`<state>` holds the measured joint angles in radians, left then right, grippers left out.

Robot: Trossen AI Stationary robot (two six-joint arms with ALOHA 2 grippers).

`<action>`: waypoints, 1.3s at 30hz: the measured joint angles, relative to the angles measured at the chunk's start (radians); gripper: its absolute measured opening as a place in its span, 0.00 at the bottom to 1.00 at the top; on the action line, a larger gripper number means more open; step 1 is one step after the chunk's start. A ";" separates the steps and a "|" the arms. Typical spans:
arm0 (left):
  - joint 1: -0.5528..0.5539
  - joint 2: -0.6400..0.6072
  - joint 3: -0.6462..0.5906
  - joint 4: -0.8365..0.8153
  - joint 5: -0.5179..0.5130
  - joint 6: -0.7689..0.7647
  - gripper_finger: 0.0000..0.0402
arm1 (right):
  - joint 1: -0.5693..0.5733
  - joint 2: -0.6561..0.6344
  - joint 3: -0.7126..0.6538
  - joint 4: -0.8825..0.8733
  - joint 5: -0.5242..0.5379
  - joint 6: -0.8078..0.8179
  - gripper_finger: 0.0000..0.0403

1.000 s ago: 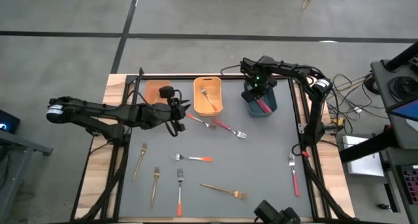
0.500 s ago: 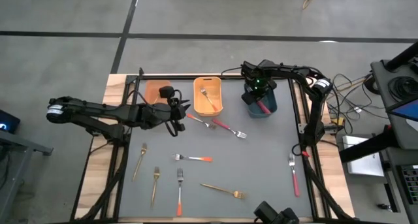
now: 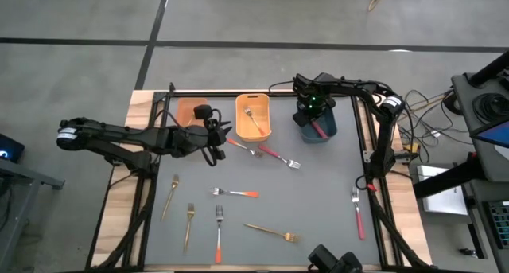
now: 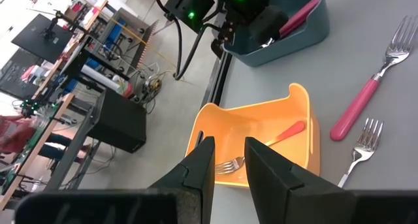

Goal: Sort silverware by color (type)
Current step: Put the red fork into the blue bin, then put the gold fork into the orange bin

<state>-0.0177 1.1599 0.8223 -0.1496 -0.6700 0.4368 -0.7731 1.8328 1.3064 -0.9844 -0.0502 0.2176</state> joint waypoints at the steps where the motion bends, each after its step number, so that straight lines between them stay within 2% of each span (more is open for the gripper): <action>1: 0.000 0.000 0.000 0.000 0.000 0.000 0.16 | 0.000 0.000 0.000 0.000 0.000 0.000 0.10; 13: 0.000 0.000 0.000 0.000 0.000 0.000 0.16 | 0.000 -0.004 0.000 -0.003 -0.002 0.011 0.14; 22: 0.000 0.000 0.000 0.000 0.000 0.000 0.16 | 0.000 -0.006 0.007 -0.005 -0.002 0.027 0.28; 26: 0.000 0.000 0.000 0.000 0.000 0.000 0.16 | 0.000 -0.021 0.008 -0.008 -0.002 0.025 0.29; 34: 0.000 0.000 0.000 0.000 0.000 -0.005 0.16 | 0.009 -0.126 0.019 -0.013 -0.001 0.028 0.29; 39: 0.000 0.000 0.000 -0.011 0.000 -0.044 0.16 | 0.059 -0.230 0.008 0.012 0.001 0.034 0.29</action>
<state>-0.0174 1.1599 0.8223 -0.1602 -0.6701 0.3928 -0.7145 1.6025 1.3145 -0.9729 -0.0494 0.2520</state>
